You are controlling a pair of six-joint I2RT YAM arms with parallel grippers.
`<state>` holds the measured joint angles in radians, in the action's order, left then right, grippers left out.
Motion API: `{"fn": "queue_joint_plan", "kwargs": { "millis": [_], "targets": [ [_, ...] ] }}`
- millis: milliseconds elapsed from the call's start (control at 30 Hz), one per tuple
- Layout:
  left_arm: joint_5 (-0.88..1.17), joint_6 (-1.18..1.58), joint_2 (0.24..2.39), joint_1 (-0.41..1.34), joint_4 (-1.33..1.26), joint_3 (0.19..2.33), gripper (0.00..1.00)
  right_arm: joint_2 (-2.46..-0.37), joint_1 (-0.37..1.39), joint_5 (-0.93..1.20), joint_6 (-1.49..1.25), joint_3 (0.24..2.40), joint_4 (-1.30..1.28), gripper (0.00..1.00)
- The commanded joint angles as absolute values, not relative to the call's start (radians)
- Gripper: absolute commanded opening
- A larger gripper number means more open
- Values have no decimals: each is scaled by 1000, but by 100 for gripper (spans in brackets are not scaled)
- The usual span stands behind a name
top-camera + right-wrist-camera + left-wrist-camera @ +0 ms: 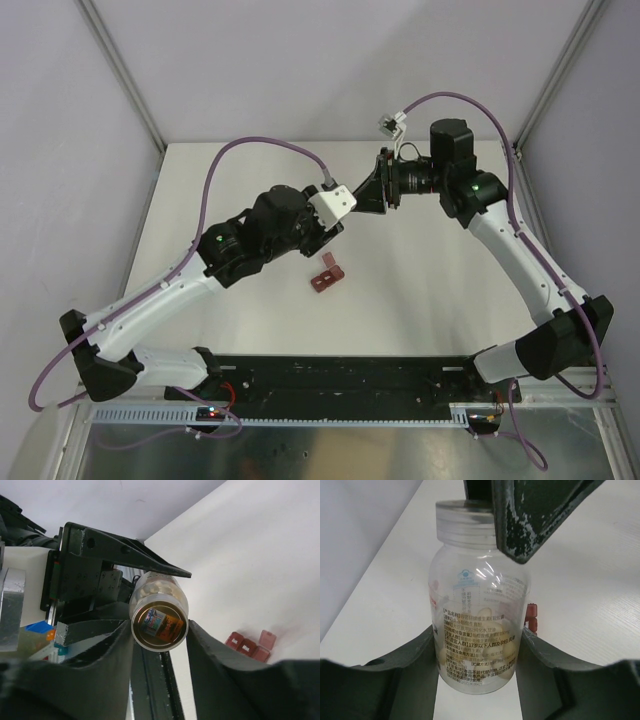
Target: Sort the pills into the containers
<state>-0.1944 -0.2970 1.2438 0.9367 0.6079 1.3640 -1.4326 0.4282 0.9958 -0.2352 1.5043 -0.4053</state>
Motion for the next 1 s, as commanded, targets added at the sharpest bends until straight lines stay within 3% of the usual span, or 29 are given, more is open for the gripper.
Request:
{"fn": "queue_joint_plan", "kwargs": {
  "millis": [0, 133, 233, 533, 600, 800, 967],
  "targets": [
    [-195, -313, 1236, 944, 561, 1401, 0, -1418, 434, 1017, -207, 1506, -376, 40],
    [-87, -302, 1215, 930, 564, 1391, 0, -1386, 443, 1014, -100, 1503, -401, 21],
    [74, -289, 1190, 902, 571, 1378, 0, -1360, 453, 1034, 20, 1521, -457, 12],
    [721, -246, 1156, 809, 661, 1363, 0, -1324, 536, 975, 552, 1705, -858, 10],
    [794, -227, 1159, 807, 666, 1363, 0, -1324, 554, 932, 617, 1729, -911, 17],
    [743, -232, 1159, 805, 672, 1364, 0, -1332, 571, 876, 662, 1787, -1004, 63],
    [581, -258, 1172, 808, 673, 1376, 0, -1325, 571, 890, 576, 1796, -987, 84]
  ]
}}
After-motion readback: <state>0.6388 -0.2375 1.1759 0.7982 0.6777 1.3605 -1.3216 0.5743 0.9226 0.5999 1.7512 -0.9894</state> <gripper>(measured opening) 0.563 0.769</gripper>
